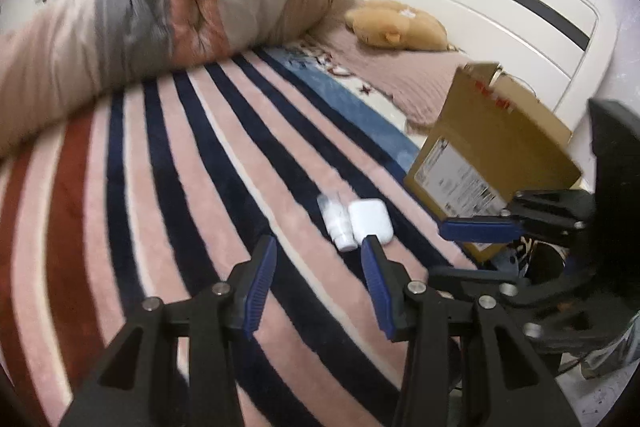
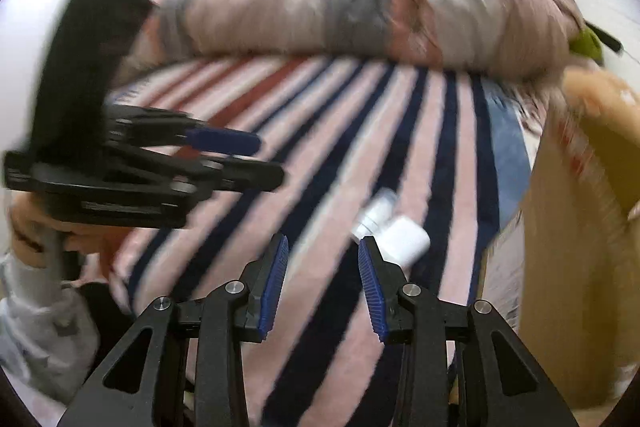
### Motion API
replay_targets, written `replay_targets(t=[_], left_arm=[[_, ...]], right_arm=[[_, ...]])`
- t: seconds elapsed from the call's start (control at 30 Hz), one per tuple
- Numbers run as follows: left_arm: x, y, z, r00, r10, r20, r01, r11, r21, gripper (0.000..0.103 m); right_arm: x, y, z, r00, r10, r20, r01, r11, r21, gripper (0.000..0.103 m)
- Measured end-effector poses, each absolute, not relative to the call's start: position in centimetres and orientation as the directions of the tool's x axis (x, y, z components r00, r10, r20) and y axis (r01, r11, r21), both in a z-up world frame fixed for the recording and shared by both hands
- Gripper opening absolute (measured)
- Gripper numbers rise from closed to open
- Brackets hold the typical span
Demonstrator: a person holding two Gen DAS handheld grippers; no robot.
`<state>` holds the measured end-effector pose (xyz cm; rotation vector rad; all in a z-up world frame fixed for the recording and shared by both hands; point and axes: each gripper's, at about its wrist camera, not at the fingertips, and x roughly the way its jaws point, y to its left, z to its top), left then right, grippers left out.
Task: Organize rigid objects
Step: 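Grasp the small white bottle with the left gripper while the right gripper grasps the earbuds case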
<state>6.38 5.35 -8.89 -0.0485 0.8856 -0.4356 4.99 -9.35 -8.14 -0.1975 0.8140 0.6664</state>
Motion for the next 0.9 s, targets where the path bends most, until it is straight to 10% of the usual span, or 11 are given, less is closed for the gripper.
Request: replay_targets(t=[0.47, 0.9], left_arm=[[14.2, 2.6, -16.4, 0.400, -0.535, -0.744, 0.343, 0.840, -0.420, 0.040], [14.7, 2.6, -16.8, 0.411, -0.527, -0.744, 0.345, 0.845, -0.408, 0.023]], right_arm=[[9.8, -9.4, -15.3, 0.580, 0.360, -0.731, -0.512, 0.859, 0.016, 0.058], [10.7, -8.5, -15.0, 0.572, 0.398, -0.718, -0.551, 0.834, 0.024, 0.053]])
